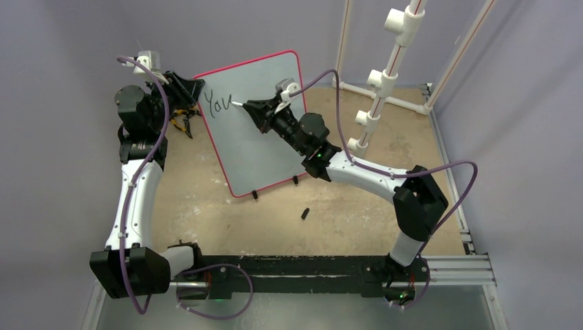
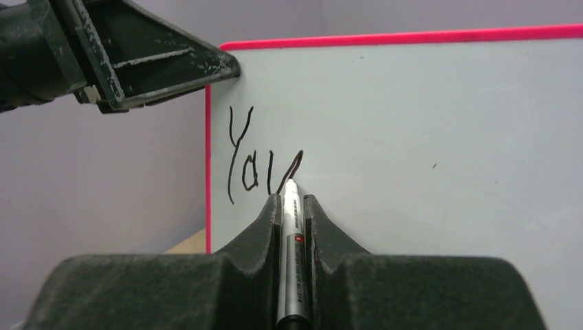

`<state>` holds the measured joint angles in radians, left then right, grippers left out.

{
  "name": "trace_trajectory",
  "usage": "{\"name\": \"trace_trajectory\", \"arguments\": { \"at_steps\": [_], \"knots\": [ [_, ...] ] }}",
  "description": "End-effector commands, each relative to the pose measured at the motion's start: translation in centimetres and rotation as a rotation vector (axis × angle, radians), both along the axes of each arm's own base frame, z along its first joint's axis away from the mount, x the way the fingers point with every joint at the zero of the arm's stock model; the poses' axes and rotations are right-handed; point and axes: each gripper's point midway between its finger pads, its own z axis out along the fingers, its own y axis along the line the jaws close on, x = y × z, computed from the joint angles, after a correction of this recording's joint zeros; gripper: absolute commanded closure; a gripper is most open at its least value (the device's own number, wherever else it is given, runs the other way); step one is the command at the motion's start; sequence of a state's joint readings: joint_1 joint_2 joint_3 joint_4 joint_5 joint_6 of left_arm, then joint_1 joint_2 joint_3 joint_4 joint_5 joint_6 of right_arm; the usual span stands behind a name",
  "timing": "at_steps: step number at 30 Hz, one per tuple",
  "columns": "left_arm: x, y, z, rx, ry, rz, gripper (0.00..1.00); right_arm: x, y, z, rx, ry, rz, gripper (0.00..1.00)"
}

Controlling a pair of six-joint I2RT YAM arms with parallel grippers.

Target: Write a sentence on the whiteboard

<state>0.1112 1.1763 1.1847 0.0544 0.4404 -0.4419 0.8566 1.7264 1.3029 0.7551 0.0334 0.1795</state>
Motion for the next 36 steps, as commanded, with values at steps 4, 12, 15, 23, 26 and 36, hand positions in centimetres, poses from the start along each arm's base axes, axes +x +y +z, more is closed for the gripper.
{"name": "trace_trajectory", "arguments": {
  "at_steps": [4,12,15,23,26,36],
  "knots": [
    [-0.3,-0.3,0.4,0.005,-0.017,-0.022,0.7,-0.4,-0.7,-1.0,-0.017,0.018,0.004,1.0],
    [-0.3,-0.3,0.4,0.005,-0.016,-0.024,0.7,-0.5,-2.8,-0.1,0.005,0.01,-0.07,1.0],
    [-0.3,-0.2,0.4,0.005,-0.016,-0.022,0.7,-1.0,-3.4,1.5,0.033,-0.016,-0.072,1.0],
    [-0.2,-0.2,0.3,0.004,-0.014,-0.024,0.7,-1.1,-4.5,4.0,0.073,-0.047,-0.084,1.0],
    [-0.2,-0.3,0.3,0.004,-0.014,-0.025,0.7,-0.3,-4.9,4.2,0.077,-0.046,-0.093,1.0],
    [-0.1,-0.3,0.2,0.001,-0.012,-0.029,0.7,1.4,-5.3,4.1,0.086,-0.048,-0.081,1.0]
  ]
}}
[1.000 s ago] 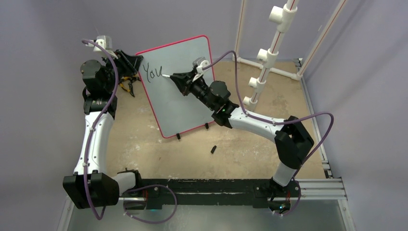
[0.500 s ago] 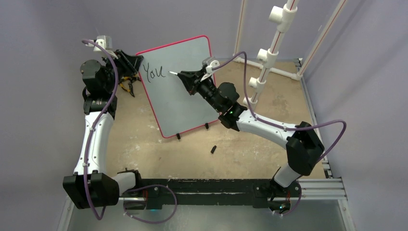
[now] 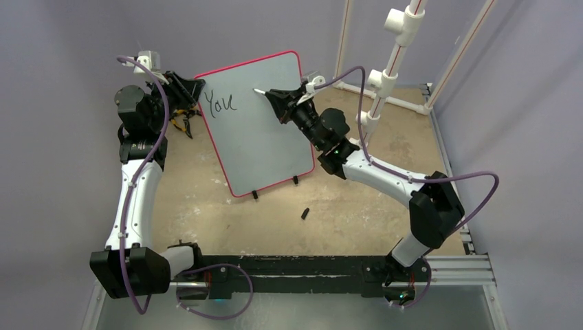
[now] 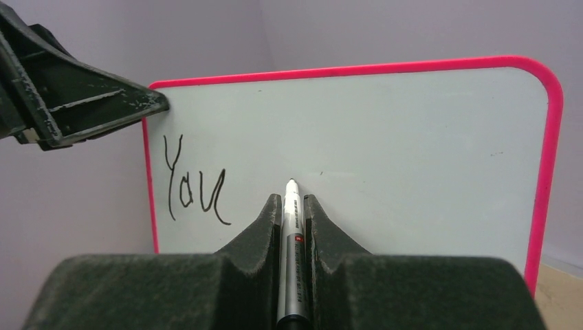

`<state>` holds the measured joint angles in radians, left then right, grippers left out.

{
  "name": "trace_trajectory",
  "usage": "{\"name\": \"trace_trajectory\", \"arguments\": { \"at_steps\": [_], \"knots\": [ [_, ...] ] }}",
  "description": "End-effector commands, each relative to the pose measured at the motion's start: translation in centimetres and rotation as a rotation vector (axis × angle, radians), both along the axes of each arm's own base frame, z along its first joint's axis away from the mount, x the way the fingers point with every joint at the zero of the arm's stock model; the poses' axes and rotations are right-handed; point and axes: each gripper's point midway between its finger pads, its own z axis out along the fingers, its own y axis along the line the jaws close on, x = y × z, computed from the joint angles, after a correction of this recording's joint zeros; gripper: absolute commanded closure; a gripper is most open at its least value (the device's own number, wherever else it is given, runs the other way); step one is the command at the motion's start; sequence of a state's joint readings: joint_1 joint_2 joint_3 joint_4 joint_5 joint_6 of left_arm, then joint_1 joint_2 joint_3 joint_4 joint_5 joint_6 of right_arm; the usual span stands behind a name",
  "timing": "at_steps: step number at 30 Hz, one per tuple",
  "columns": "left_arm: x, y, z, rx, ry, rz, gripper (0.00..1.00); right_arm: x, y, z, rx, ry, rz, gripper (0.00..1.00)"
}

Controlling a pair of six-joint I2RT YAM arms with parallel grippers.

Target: Write a sentence on the whiteboard

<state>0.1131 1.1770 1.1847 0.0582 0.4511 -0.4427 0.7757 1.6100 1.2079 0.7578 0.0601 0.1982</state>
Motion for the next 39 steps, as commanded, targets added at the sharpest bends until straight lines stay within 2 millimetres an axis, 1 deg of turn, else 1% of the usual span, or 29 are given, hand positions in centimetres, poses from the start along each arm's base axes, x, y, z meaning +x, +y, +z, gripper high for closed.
{"name": "trace_trajectory", "arguments": {
  "at_steps": [1,6,12,16,21,25,29,35,39],
  "knots": [
    [-0.1,-0.2,0.1,0.001,-0.008,-0.022,0.7,0.0,0.3,2.7,0.047,-0.055,0.022,1.0],
    [0.0,-0.2,0.1,-0.001,-0.006,-0.023,0.7,0.2,1.1,2.4,0.032,-0.055,0.049,1.0],
    [-0.1,-0.2,0.2,0.0,-0.009,-0.021,0.7,0.3,1.2,1.9,0.02,-0.053,0.047,1.0],
    [-0.1,-0.2,0.2,-0.002,-0.009,-0.022,0.7,0.2,1.2,0.3,0.003,-0.02,0.051,1.0],
    [-0.1,-0.1,0.2,-0.001,-0.012,-0.02,0.7,-0.4,1.7,-1.5,-0.029,0.01,0.088,1.0],
    [-0.1,-0.1,0.2,-0.003,-0.01,-0.019,0.7,-0.6,1.5,-2.3,-0.042,0.024,0.088,1.0],
    [-0.1,0.0,0.2,-0.003,-0.01,-0.018,0.71,-0.6,0.8,-2.3,-0.035,0.03,0.055,1.0],
    [-0.1,0.0,0.2,-0.003,-0.011,-0.017,0.71,-0.5,-0.9,-1.4,-0.022,0.015,-0.014,1.0],
    [-0.1,0.0,0.2,-0.003,-0.012,-0.017,0.71,-0.8,-1.5,-0.9,-0.023,0.007,-0.024,1.0]
  ]
}}
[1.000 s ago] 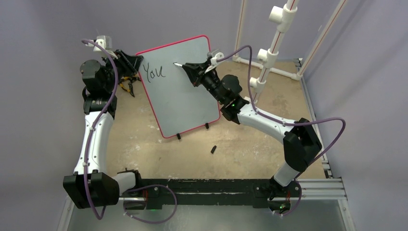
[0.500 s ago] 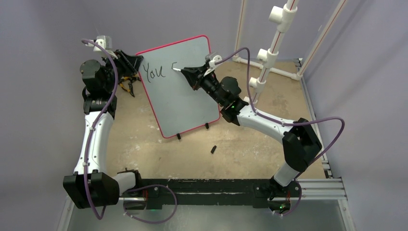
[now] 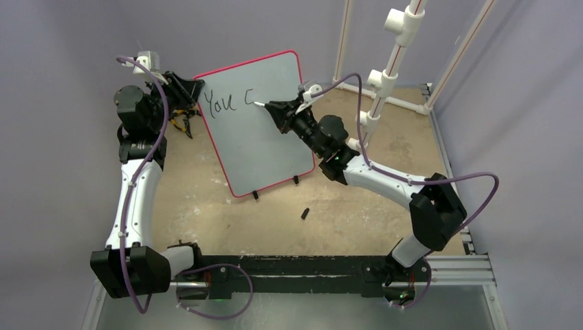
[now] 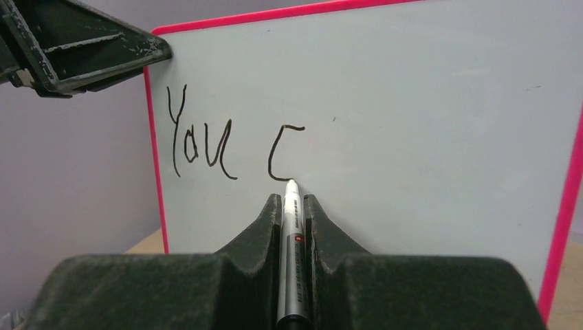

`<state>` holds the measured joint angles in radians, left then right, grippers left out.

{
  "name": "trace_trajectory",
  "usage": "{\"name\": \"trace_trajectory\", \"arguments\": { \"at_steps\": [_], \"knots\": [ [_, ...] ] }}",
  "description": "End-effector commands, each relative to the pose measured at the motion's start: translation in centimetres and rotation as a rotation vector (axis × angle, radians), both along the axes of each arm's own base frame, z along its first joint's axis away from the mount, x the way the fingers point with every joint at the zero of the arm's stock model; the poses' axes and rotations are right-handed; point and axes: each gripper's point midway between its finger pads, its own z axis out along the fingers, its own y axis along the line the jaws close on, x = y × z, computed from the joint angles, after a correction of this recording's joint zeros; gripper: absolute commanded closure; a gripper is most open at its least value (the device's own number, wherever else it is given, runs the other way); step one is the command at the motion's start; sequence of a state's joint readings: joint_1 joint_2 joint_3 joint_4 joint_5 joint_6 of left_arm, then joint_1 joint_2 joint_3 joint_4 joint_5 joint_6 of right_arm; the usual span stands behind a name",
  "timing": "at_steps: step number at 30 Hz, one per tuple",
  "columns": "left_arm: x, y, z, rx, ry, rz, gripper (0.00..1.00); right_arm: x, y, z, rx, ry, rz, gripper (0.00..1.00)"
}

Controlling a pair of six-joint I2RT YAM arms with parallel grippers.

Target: Write a sentence on the whiteboard

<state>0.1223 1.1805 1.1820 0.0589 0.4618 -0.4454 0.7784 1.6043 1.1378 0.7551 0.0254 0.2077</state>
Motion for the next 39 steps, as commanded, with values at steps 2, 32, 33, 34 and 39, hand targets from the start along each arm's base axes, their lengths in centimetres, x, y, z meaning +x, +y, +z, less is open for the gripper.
{"name": "trace_trajectory", "arguments": {
  "at_steps": [2,32,33,34,39],
  "knots": [
    [-0.1,-0.2,0.4,-0.002,-0.016,-0.015,0.7,-0.4,-2.3,3.1,0.037,-0.052,-0.065,1.0],
    [-0.1,-0.3,0.3,-0.002,-0.015,-0.021,0.71,1.6,-1.9,5.0,0.047,-0.11,-0.045,1.0],
    [-0.1,-0.3,0.3,-0.002,-0.015,-0.02,0.71,1.7,-1.9,4.7,0.043,-0.106,-0.046,1.0],
    [-0.1,-0.2,0.3,-0.003,-0.015,-0.02,0.71,1.7,-1.9,4.4,0.038,-0.1,-0.046,1.0],
    [-0.1,-0.2,0.4,-0.002,-0.017,-0.02,0.71,1.5,-1.9,2.0,0.007,-0.054,-0.036,1.0]
  ]
}}
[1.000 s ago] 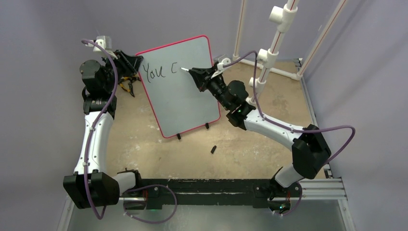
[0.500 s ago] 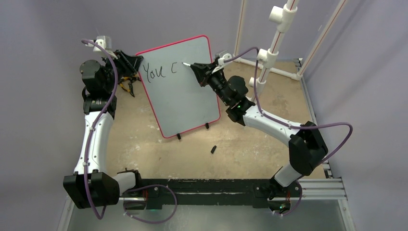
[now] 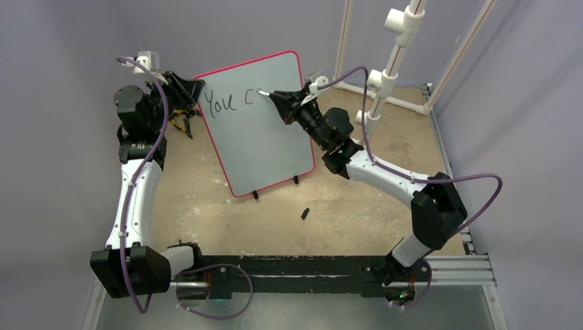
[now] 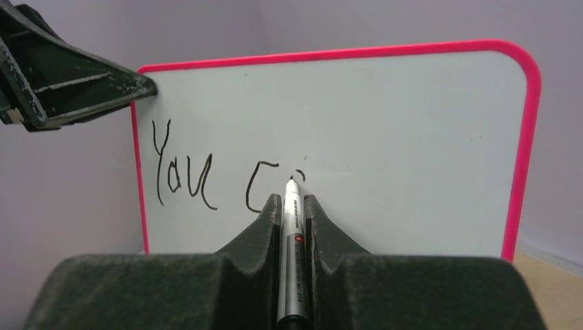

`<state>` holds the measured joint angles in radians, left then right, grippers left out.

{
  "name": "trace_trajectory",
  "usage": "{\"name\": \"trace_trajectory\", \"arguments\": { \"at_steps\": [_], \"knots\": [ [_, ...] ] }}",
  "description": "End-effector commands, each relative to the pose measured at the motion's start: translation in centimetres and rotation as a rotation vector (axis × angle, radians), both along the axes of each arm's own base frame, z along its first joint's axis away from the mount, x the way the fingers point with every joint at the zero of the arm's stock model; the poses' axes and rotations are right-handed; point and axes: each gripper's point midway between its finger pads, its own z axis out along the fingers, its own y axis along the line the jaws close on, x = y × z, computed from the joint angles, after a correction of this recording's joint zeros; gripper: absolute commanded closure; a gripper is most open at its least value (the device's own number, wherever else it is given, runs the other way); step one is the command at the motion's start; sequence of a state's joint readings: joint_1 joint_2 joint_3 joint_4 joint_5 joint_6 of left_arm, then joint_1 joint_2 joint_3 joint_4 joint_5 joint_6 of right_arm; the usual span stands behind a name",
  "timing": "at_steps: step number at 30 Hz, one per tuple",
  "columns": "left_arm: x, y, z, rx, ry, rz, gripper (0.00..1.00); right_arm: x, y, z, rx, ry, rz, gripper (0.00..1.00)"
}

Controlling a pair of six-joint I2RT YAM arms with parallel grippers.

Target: Write a sentence on the whiteboard

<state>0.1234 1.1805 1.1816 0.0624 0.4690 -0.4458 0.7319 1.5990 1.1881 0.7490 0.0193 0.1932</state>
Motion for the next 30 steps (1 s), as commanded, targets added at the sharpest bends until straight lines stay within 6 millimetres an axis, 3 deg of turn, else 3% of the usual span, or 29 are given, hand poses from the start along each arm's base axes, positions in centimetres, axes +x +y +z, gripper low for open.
{"name": "trace_trajectory", "arguments": {
  "at_steps": [1,6,11,19,30],
  "knots": [
    [-0.1,-0.2,0.3,-0.004,-0.013,-0.014,0.71,-0.2,-0.1,-1.0,-0.021,0.002,0.009,1.0],
    [-0.1,-0.2,0.4,-0.004,-0.016,-0.014,0.71,-0.5,0.1,-2.6,-0.046,0.026,0.03,1.0],
    [0.0,-0.1,0.3,-0.005,-0.013,-0.013,0.71,-0.2,-0.9,-2.6,-0.036,0.037,-0.019,1.0],
    [0.0,-0.1,0.4,-0.006,-0.015,-0.012,0.71,-0.5,-1.9,-0.5,-0.004,0.009,-0.05,1.0],
    [-0.1,-0.1,0.3,-0.006,-0.014,-0.013,0.71,0.0,-1.8,2.5,0.039,-0.048,-0.064,1.0]
  ]
}}
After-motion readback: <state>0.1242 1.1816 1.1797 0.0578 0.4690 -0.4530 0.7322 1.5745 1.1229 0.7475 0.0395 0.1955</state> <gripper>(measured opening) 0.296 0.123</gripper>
